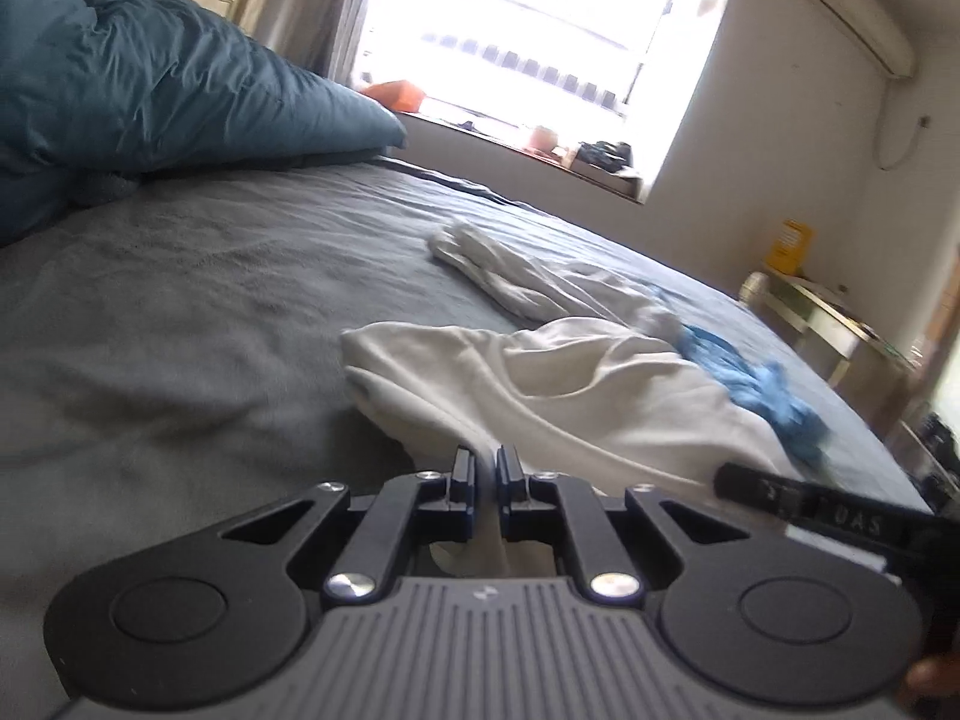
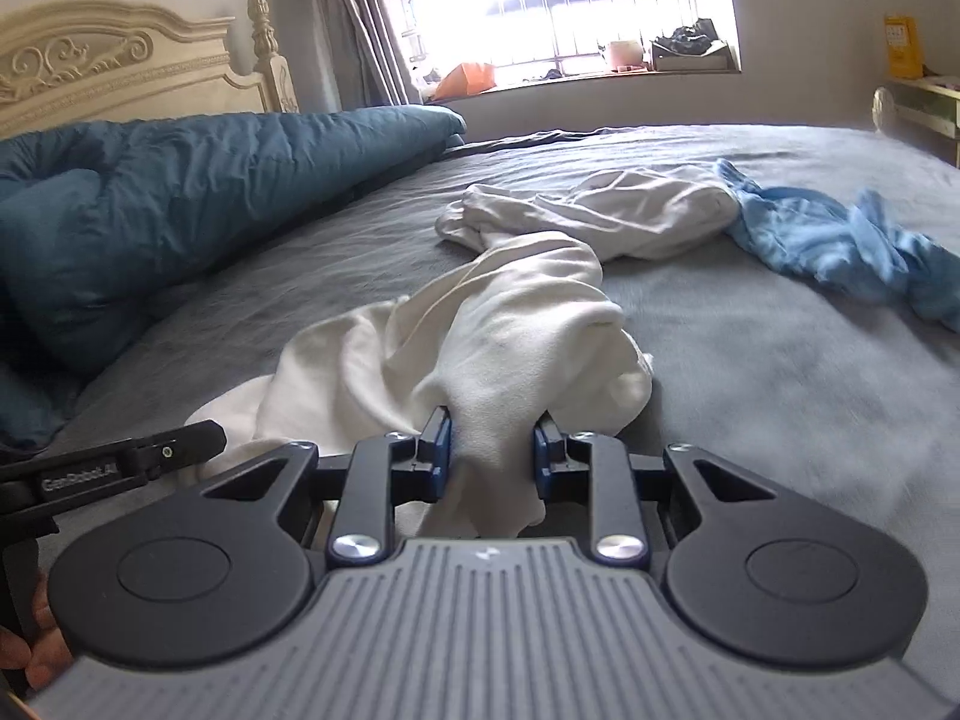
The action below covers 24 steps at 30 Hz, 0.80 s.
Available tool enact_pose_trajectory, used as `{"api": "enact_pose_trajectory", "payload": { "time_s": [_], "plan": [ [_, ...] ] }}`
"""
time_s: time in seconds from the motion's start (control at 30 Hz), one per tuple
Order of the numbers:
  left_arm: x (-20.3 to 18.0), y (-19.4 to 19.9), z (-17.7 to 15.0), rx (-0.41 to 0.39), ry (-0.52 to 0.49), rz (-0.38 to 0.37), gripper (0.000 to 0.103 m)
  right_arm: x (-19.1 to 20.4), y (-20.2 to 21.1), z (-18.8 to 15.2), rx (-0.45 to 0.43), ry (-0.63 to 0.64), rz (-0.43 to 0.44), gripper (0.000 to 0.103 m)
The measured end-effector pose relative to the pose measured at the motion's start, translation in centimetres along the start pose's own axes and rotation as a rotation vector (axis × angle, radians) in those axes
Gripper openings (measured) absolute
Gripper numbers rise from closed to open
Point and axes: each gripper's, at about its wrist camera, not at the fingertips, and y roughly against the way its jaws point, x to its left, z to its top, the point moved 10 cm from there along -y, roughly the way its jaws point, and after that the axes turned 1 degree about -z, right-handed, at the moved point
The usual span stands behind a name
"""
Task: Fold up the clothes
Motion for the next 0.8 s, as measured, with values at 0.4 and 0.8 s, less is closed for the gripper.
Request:
{"api": "enact_pose_trajectory", "payload": {
  "time_s": [0.4, 0.8],
  "plan": [
    [-4.0, 15.3, -10.7, 0.163, -0.073, -0.179, 0.008, -0.2, 17.1, -8.8, -0.003, -0.087, 0.098, 0.023],
    [-6.6, 26.5, -20.9, 0.176, -0.084, -0.305, 0.008, -1.4, 30.0, -19.4, -0.026, -0.243, 0.136, 0.021]
  ]
}}
